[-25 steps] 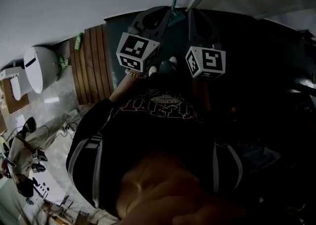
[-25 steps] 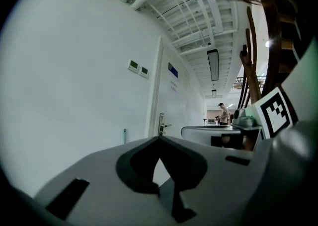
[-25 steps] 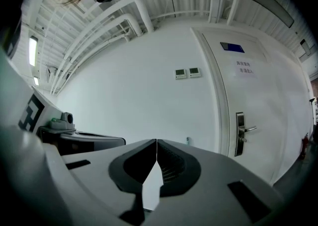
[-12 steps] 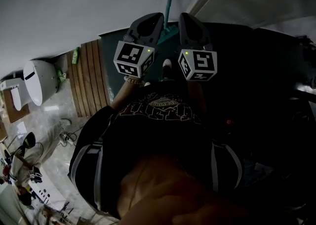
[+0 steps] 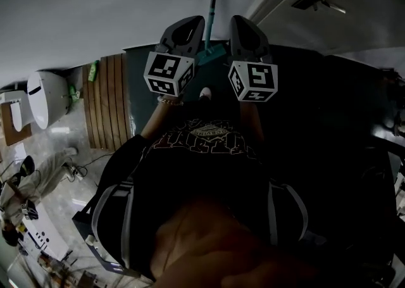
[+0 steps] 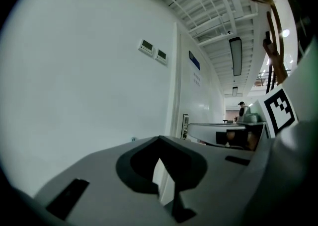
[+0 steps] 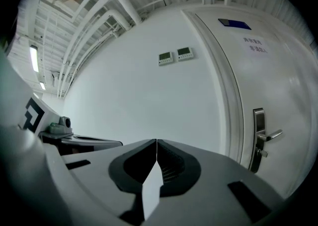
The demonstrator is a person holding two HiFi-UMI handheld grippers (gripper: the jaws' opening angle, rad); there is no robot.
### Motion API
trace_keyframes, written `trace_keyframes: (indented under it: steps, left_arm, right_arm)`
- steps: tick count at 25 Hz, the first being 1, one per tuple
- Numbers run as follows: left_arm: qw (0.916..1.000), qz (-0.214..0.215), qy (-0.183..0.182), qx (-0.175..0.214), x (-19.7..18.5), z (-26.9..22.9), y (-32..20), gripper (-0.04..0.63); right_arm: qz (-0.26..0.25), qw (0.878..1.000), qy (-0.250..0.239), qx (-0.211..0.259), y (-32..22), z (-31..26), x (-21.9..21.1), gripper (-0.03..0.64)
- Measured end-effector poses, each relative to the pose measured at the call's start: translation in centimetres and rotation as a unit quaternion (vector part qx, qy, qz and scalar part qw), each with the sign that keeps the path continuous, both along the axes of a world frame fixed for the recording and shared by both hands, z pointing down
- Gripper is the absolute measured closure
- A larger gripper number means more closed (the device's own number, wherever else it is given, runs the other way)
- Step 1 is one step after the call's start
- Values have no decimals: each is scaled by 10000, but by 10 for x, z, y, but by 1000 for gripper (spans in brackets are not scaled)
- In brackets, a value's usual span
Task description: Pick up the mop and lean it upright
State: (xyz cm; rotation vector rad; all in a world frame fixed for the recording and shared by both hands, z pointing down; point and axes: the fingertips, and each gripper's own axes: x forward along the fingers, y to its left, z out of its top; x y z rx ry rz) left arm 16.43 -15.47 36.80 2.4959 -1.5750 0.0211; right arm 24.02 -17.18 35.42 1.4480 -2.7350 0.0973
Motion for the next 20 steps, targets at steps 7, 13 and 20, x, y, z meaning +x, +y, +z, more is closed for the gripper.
trace_keyframes:
  steps: [7, 13, 20]
  left_arm:
    - [9998, -110, -11, -164, -3, 14, -34, 557]
    - [9997, 78, -2, -211, -12, 15, -58, 557]
    - [9993, 290, -31, -226, -32, 17, -88, 557]
  right_arm:
    - [-186, 9997, 15, -170, -31, 14, -7, 597]
    - [-27, 9997, 41, -251, -56, 21, -16, 597]
    - [146, 9988, 166, -427, -88, 38, -38, 597]
